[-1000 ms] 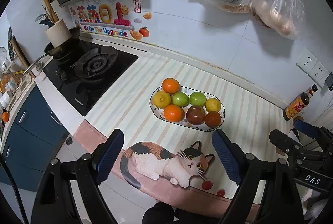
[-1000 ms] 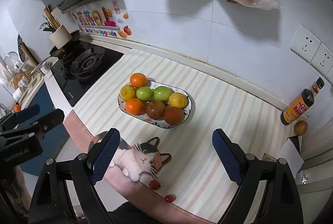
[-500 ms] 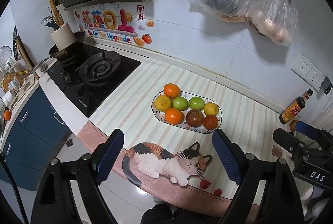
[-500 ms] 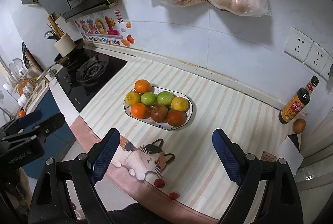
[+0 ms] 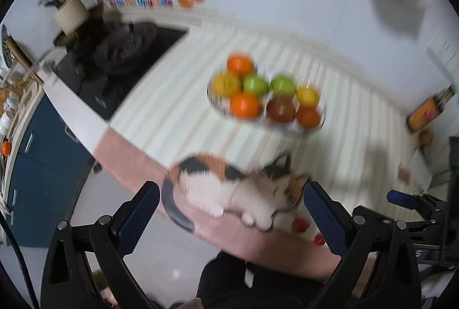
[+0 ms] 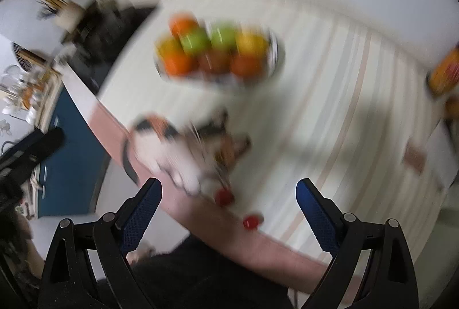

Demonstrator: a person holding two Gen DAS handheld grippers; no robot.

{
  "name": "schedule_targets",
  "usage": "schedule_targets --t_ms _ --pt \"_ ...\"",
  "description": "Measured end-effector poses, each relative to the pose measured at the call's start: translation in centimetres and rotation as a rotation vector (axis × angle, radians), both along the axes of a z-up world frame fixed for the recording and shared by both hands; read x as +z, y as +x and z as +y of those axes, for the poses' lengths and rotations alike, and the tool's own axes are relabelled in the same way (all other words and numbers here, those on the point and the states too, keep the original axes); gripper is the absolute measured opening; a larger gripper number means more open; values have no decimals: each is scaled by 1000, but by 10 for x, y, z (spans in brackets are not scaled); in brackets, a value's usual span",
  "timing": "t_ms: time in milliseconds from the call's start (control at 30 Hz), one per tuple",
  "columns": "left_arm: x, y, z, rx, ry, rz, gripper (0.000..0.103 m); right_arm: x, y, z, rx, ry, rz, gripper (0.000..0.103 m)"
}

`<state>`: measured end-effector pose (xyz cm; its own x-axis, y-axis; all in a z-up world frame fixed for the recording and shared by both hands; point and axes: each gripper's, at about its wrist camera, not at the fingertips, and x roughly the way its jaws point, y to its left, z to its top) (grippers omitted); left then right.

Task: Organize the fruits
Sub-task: 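Grasp a red cherry tomato with each gripper from the cat mat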

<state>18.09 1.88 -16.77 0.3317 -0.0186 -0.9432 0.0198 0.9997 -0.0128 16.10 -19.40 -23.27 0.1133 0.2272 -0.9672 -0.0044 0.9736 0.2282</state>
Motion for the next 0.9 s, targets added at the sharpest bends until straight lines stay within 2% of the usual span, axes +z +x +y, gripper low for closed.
schedule_targets --t_ms 67,133,233,333,400,467,533,567,600,633,900 --pt "-27 1 -4 -10 4 72 103 -39 -5 -5 -14 10 87 95" --pt "-53 0 -11 -36 29 142 103 -70 -12 -10 -25 13 152 88" --pt "-87 -5 -20 -72 57 219 103 -103 -22 -13 -37 31 222 76" --pt "-113 -9 -27 -101 74 281 103 -122 -30 -14 -41 43 258 68" --pt "-125 -11 -31 -116 77 314 103 -131 -35 -12 -39 54 270 65" --pt "-133 -13 -36 -130 79 331 103 -136 -39 -10 -35 61 271 57" --pt "-138 -14 -41 -141 78 344 103 -141 -40 -4 -20 66 270 45" --pt "-139 -14 -43 -145 76 349 103 -140 -41 -2 -15 56 256 44" --pt "-141 -15 -46 -149 75 353 103 -139 -42 0 -6 52 235 34" --pt "-142 -15 -48 -153 70 357 103 -140 -42 1 0 49 233 28" --pt "-160 -12 -82 -224 2 376 103 -121 -37 -29 -59 15 179 28"
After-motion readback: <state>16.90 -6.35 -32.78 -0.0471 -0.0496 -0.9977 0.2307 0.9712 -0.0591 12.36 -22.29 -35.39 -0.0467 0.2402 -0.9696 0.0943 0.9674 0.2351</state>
